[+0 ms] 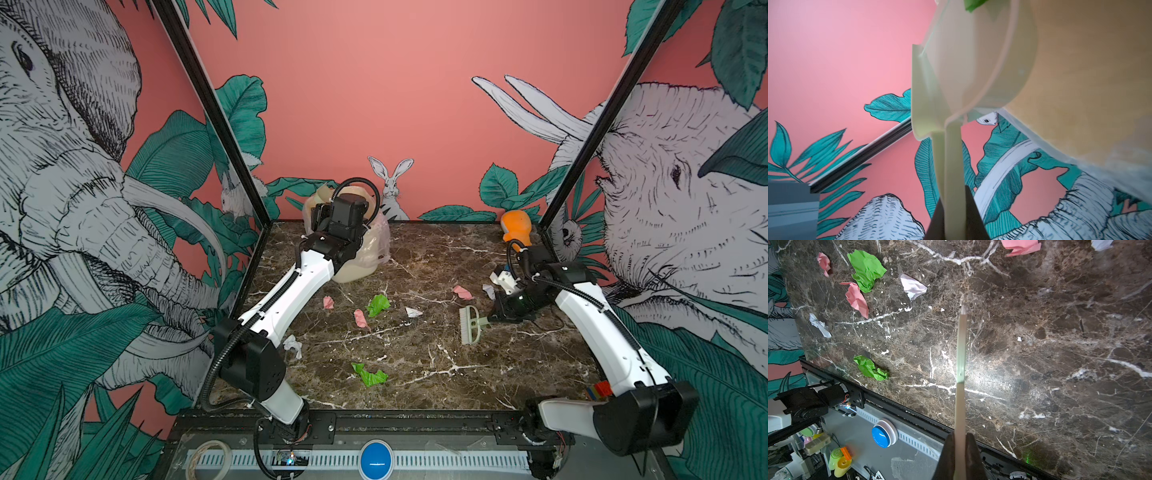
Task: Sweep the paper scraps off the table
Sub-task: 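Lower the empty dustpan back toward the table front with the left gripper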
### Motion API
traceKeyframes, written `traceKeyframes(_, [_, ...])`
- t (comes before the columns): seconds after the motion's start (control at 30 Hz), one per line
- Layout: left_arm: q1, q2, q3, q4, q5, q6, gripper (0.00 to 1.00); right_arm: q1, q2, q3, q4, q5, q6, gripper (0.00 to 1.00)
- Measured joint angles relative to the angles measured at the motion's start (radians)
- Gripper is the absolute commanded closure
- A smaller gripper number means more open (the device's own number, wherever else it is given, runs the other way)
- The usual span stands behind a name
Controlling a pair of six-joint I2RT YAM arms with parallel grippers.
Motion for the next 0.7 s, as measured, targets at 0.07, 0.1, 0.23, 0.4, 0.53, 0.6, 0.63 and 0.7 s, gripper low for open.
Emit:
traceKeyframes(0.07, [0.000, -0.013, 0.000, 0.012, 0.015, 0.031, 0.96, 0.000, 0.003, 0.000, 0.000, -0.006, -0.007, 1.00])
traceKeyframes(0.1, [0.000, -0.020, 0.000, 0.016, 0.018, 0.044, 0.96, 0.000, 0.004, 0.000, 0.000, -0.008, -0.010, 1.00])
traceKeyframes(0.23, [0.000, -0.042, -0.011, 0.038, 0.043, 0.087, 0.95, 0.000, 0.006, 0.000, 0.000, -0.015, -0.021, 1.00])
traceKeyframes(0.4, [0.002, -0.049, -0.043, 0.064, 0.061, 0.119, 0.95, 0.000, 0.006, 0.000, 0.000, -0.024, -0.025, 1.00])
traceKeyframes(0.53, [0.013, -0.049, -0.079, 0.063, 0.066, 0.127, 0.96, 0.000, 0.006, 0.000, 0.000, -0.030, -0.026, 1.00])
traceKeyframes(0.6, [0.020, -0.049, -0.087, 0.063, 0.068, 0.127, 0.96, 0.000, 0.006, 0.000, 0.000, -0.031, -0.026, 1.00])
traceKeyframes(0.63, [0.024, -0.050, -0.089, 0.064, 0.068, 0.127, 0.96, 0.000, 0.006, 0.000, 0.000, -0.031, -0.026, 1.00])
traceKeyframes(0.7, [0.026, -0.056, -0.092, 0.065, 0.068, 0.126, 0.96, 0.000, 0.006, 0.000, 0.000, -0.033, -0.026, 1.00])
